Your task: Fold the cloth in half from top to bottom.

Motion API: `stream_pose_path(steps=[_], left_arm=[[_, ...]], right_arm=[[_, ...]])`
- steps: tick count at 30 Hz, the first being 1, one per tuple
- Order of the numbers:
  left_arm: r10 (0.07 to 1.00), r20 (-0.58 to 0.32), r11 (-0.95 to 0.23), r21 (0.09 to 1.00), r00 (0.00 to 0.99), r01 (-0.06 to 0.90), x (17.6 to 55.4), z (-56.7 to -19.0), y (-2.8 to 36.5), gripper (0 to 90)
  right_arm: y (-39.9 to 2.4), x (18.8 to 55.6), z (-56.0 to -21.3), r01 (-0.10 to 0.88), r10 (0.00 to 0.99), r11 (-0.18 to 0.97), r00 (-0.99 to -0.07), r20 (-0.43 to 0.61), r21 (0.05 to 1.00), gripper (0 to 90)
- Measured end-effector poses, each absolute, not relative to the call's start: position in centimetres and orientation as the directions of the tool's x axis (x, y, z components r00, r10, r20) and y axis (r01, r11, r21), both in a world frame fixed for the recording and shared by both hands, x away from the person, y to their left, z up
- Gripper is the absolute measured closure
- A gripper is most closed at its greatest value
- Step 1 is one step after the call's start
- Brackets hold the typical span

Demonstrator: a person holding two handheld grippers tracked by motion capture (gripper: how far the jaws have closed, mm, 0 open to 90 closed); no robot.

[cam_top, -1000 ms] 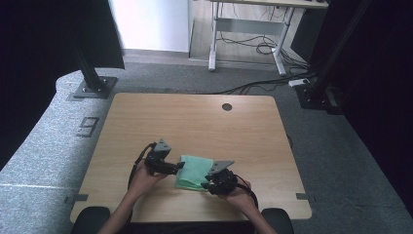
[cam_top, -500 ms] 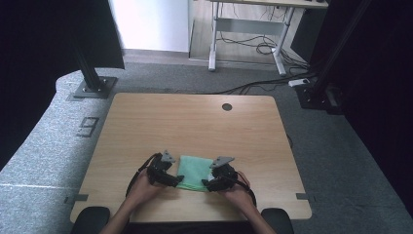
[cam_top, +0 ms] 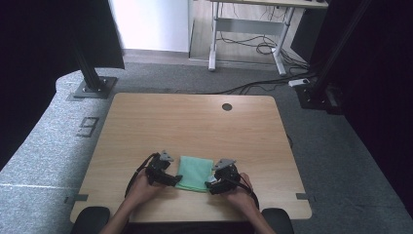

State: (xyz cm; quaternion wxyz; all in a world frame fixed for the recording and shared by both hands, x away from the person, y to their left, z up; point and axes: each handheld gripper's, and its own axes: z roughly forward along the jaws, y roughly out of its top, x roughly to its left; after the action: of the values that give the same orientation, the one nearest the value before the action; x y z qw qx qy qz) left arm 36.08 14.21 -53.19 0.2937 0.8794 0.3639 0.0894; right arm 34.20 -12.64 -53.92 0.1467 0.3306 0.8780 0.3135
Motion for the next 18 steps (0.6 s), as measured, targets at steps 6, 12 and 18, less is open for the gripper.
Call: stream_pose_path(steps=[6,12,18], left_arm=[[0.714,-0.062,-0.494,0.661,0.697,0.564,37.6,-51.5,14.4,14.5],[0.766,-0.045,-0.438,0.693,0.641,0.572,40.9,-51.5,14.1,14.6],[0.765,-0.005,-0.496,0.634,0.644,0.594,41.9,-53.6,13.5,14.8]], right_arm=[[-12.7,34.3,-53.9,0.491,0.67,0.586,-0.741,-0.046,0.644,17.4],[-12.8,34.4,-54.0,0.507,0.676,0.574,-0.737,-0.022,0.644,16.8],[-12.9,34.5,-54.1,0.513,0.678,0.565,-0.735,-0.01,0.646,16.8]])
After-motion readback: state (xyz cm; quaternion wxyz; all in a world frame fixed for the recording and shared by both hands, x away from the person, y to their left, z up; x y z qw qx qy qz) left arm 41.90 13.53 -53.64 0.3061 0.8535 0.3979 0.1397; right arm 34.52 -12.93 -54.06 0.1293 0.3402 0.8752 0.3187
